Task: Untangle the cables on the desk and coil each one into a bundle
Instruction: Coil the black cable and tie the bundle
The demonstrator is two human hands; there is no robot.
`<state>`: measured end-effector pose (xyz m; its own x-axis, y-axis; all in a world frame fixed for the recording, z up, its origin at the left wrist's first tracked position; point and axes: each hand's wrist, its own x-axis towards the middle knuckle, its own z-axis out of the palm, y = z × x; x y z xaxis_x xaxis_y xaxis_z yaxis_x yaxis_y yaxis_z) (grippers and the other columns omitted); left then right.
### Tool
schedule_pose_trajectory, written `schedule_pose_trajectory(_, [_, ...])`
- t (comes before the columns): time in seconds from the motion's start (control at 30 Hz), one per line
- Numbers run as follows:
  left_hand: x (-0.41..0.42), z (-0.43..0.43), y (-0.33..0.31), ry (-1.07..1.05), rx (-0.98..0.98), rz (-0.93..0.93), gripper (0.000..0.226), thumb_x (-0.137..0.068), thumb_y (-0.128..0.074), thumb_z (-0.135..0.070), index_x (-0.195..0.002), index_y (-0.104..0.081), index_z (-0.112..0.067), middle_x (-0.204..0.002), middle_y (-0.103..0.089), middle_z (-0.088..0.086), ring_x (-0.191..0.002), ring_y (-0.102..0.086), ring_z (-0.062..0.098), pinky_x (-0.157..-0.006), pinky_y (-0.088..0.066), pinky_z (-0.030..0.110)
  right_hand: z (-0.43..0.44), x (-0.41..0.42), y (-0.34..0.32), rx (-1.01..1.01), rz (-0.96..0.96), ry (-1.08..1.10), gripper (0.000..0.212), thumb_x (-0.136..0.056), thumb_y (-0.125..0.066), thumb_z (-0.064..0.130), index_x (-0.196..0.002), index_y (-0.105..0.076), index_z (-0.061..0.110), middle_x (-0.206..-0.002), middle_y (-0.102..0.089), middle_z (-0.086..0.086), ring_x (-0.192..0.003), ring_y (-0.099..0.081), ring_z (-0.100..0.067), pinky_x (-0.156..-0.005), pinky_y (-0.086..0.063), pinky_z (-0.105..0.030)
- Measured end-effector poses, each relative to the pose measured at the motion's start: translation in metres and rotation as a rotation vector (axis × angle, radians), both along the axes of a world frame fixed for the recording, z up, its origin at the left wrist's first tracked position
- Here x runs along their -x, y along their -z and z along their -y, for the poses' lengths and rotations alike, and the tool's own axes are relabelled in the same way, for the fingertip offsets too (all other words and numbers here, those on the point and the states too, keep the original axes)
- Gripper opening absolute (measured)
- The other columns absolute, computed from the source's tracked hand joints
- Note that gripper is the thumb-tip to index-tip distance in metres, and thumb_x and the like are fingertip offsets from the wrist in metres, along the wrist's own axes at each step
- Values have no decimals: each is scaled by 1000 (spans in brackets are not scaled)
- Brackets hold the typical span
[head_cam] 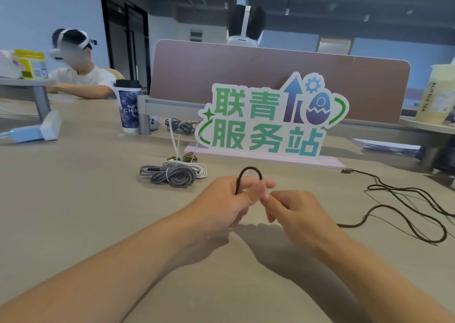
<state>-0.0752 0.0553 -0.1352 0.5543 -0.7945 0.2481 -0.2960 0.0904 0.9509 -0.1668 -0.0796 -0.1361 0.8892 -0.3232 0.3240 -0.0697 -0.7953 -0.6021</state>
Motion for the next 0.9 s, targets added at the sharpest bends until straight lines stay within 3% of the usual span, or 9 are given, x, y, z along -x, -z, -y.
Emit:
schedule_pose_trajectory(0.13, [-8,1,-7,-185,168,-116,34,-81,-52,-49,-66,-63,-20,-49,-41,-4,-46,-40,11,-59,-40,29,-8,-3,-1,-7,-2,-41,45,-96,-37,44,-62,-55,20,-49,-44,8,-46,-39,-4,-48,-29,-20])
schedule_pose_trajectory(0.23, [-22,1,-10,-303,324,-447,33,-96,-45,-35,-72,-53,-14,-67,-59,0,-62,-61,11,-71,-55,33,-6,-3,-2,7,-36,-43,37,-96,-41,37,-68,-57,20,-55,-47,8,-51,-42,-4,-52,-32,-19])
schedule_pose_trajectory(0.33, [-35,-3,-16,-297,534,-781,31,-103,-35,-22,-75,-47,-13,-59,-59,2,-53,-62,14,-59,-58,33,4,0,-4,83,-131,-13,38,-94,-46,43,-71,-62,17,-64,-57,4,-61,-51,-12,-59,-39,-26])
schedule_pose_trajectory(0.4, [-43,-5,-13,-348,452,-740,34,-102,-36,-26,-73,-45,-13,-57,-48,0,-42,-45,11,-54,-53,29,11,2,-6,146,-131,-16,35,-90,-52,44,-71,-62,17,-62,-56,3,-60,-50,-13,-57,-39,-27])
schedule_pose_trajectory(0.5, [-42,-2,0,-498,52,-298,38,-101,-37,-30,-67,-46,-14,-62,-46,3,-38,-37,9,-60,-41,32,12,6,-11,231,-20,-69,23,-87,-60,38,-72,-65,21,-62,-59,5,-60,-53,-11,-59,-45,-31])
schedule_pose_trajectory(0.57, [-29,2,3,-440,-119,-138,38,-99,-38,-31,-66,-48,-15,-62,-49,4,-40,-38,11,-60,-39,30,11,6,-13,294,103,-72,21,-84,-64,36,-73,-67,19,-64,-61,6,-62,-55,-10,-61,-48,-35])
schedule_pose_trajectory(0.67, [-1,6,-6,-121,-213,-406,48,-94,-40,-52,-66,-49,-15,-50,-45,-2,-38,-29,7,-43,-29,19,12,6,-14,289,289,25,30,-75,-68,46,-65,-65,17,-54,-56,7,-54,-51,-10,-51,-42,-31])
schedule_pose_trajectory(0.77, [15,3,-10,189,-381,-389,51,-75,-46,-68,-65,-48,-18,-50,-38,-6,-42,-24,6,-40,-23,14,13,6,-13,233,330,95,41,-69,-62,55,-61,-63,15,-48,-53,6,-49,-47,-13,-48,-38,-30])
schedule_pose_trajectory(0.9, [10,3,-9,148,-265,-352,45,-90,-41,-54,-61,-40,-20,-46,-33,-8,-41,-22,6,-43,-18,18,11,3,-10,134,275,88,33,-83,-60,41,-64,-64,14,-46,-50,4,-47,-42,-10,-46,-30,-20])
